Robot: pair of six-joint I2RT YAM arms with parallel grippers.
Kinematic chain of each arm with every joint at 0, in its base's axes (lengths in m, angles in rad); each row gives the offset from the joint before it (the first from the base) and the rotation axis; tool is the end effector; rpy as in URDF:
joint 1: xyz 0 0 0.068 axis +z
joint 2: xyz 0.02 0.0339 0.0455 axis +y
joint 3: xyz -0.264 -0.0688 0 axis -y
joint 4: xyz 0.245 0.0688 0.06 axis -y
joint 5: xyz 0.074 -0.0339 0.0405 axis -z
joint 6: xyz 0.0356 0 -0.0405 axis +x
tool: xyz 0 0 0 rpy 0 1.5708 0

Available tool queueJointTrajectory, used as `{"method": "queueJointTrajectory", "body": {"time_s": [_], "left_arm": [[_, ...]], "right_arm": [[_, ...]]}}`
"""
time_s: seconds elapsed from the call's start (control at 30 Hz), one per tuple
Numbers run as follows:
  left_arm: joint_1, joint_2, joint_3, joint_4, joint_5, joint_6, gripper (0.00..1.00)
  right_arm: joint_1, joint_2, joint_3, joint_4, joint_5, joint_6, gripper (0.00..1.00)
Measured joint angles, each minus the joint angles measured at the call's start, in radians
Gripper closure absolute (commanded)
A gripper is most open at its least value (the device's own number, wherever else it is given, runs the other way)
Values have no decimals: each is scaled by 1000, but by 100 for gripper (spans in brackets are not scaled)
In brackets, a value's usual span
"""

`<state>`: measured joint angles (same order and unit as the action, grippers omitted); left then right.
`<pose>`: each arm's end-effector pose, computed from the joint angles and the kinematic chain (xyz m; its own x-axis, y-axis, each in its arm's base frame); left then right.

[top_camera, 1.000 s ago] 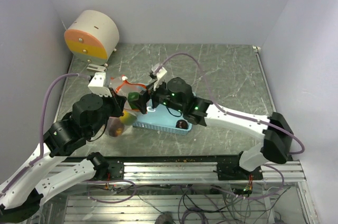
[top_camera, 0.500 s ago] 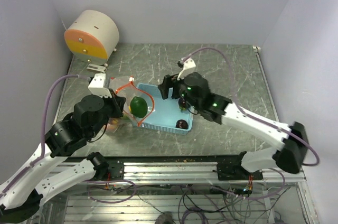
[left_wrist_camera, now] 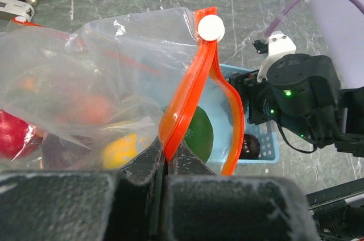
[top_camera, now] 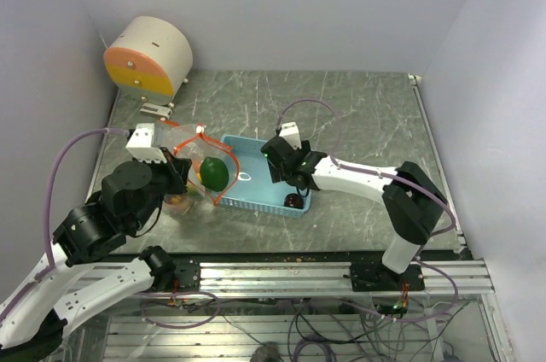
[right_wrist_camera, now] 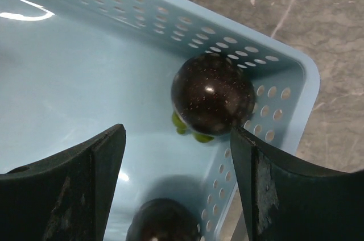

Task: Place the food in the zip-top bag and seal the zipper
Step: Pick up the fake fruit from the bin.

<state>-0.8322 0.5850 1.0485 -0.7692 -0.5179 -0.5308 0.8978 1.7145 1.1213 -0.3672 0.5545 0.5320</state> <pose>0.0752 -0.0564 0.3909 -0.3391 -0.2809 -0.8978 0.1774 0.9182 -0.3543 0.2355 0.2653 0.2021 -0.6820 -0.1637 -0.7128 -0.1517 0.9851 -0.0811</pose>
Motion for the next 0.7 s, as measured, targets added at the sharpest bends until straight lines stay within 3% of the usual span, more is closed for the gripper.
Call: {"method": "queueJointTrajectory", "body": {"time_s": [0.33,0.43,0.57,0.7], "left_arm": [[0,19,0,0,-2,4,93],[0,26,0,0,-2,8,93],[0,34,2,0,-2,11,93],[0,37,2,0,-2,11,93]], "right_arm": [[-13,182,106,-2,138,-7,27],[-31,210,106,8,149,-8,42],[-49,217,99,42,151,-13,70],[-50,203,85,64,133,-19,81]]}}
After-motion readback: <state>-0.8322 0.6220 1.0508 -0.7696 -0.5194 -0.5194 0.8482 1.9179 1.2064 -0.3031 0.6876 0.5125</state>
